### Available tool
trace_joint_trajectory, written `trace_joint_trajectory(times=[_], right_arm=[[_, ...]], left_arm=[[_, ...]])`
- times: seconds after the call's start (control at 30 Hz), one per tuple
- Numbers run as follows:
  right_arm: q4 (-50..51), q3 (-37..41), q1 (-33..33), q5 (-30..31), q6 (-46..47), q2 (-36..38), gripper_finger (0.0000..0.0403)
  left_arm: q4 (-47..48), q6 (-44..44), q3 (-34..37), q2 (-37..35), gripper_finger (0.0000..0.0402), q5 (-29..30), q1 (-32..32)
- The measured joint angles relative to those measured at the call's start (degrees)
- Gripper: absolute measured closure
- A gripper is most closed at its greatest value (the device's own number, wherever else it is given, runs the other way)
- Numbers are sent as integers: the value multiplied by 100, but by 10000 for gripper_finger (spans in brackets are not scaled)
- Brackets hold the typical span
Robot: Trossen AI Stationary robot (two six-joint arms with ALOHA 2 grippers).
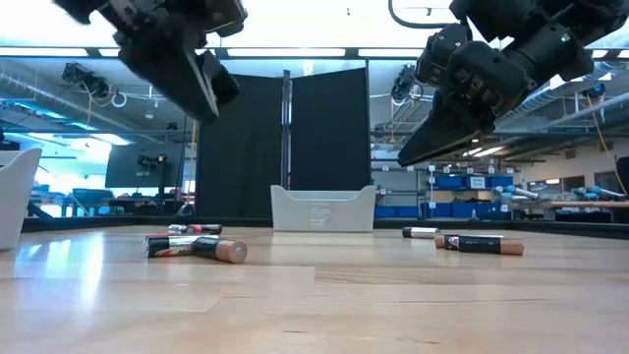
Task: Sort batteries
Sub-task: Put the copper battery into the top gray bin
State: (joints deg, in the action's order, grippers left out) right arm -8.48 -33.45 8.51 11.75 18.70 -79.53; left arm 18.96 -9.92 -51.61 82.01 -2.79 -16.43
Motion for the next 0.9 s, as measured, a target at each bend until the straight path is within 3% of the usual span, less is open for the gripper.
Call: trace_joint_trajectory(times=[0.17, 0.5, 0.9], right_arm=[[102, 0, 0, -1, 82, 0, 285], [194, 0, -7, 0, 71, 0, 275], [270, 0, -86, 0, -82, 0, 272]], left_arm=[[-56, 805, -266, 498, 333, -51, -2], [-694, 1272, -383, 1273, 252, -192, 0], [-738, 1592, -385, 1932, 236, -448, 31]])
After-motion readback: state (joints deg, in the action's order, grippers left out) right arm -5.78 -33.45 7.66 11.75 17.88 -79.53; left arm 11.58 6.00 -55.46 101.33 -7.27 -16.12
